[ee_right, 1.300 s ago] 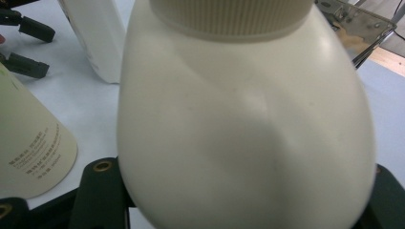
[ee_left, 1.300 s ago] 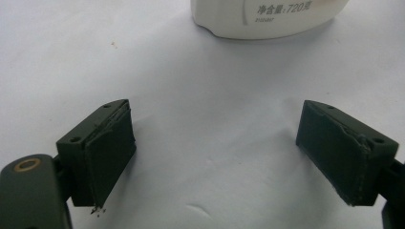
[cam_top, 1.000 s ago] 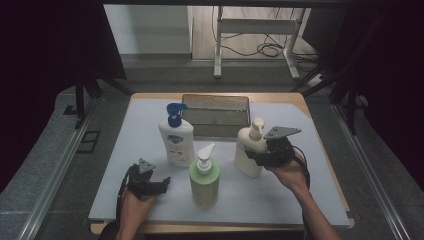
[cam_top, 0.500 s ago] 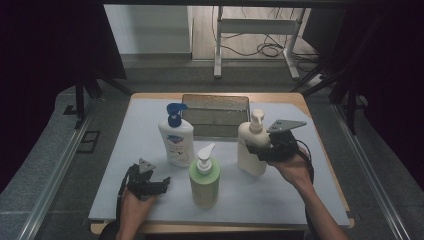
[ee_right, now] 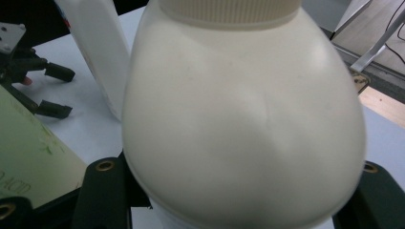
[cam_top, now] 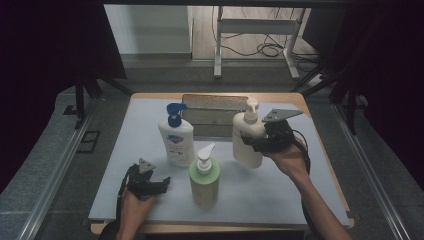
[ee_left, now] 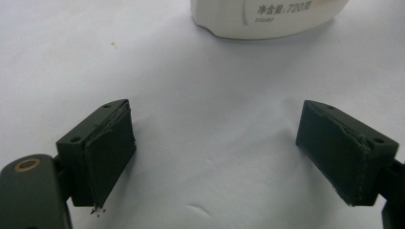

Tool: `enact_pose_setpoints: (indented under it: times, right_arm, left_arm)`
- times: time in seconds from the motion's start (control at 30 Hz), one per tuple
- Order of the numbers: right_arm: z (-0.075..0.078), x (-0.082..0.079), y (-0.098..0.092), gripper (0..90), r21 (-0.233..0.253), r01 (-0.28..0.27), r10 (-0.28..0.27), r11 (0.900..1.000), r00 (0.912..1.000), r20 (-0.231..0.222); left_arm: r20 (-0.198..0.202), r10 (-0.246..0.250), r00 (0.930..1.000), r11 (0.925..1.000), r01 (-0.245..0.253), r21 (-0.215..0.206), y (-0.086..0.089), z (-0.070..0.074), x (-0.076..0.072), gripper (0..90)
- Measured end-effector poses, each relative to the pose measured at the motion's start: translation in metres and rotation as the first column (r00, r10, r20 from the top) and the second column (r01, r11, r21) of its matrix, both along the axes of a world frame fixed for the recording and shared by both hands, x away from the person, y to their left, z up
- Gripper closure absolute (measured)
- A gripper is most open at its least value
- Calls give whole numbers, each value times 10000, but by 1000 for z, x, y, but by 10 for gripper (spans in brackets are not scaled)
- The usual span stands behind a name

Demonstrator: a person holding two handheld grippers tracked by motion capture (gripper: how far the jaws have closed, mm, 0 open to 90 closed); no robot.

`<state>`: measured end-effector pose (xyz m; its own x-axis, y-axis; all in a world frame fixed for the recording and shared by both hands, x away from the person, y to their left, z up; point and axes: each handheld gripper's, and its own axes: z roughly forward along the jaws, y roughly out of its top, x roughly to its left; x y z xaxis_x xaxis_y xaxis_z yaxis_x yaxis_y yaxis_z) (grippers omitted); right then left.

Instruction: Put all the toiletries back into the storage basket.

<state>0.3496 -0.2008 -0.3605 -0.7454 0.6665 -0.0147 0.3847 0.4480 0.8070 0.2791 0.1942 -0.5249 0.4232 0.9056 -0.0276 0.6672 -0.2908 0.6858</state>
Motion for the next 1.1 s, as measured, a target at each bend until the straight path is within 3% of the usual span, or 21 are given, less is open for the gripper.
enact_pose_setpoints:
  times: [0.37, 0.77, 1.1]
  right_arm:
    - [15, 15, 15, 380, 286, 321, -323, 9991, 9995, 57]
    - [30, 36, 39, 381, 433, 531, -552, 9977, 9973, 479]
    - [32, 48, 54, 380, 433, 814, -841, 9957, 9945, 631]
  left_arm:
    - [2, -3, 10000, 10000, 3, 3, 0, 0, 0, 123]
    - [9, 4, 10000, 10000, -4, -16, 0, 0, 0, 123]
    - [15, 9, 10000, 10000, -9, -24, 0, 0, 0, 123]
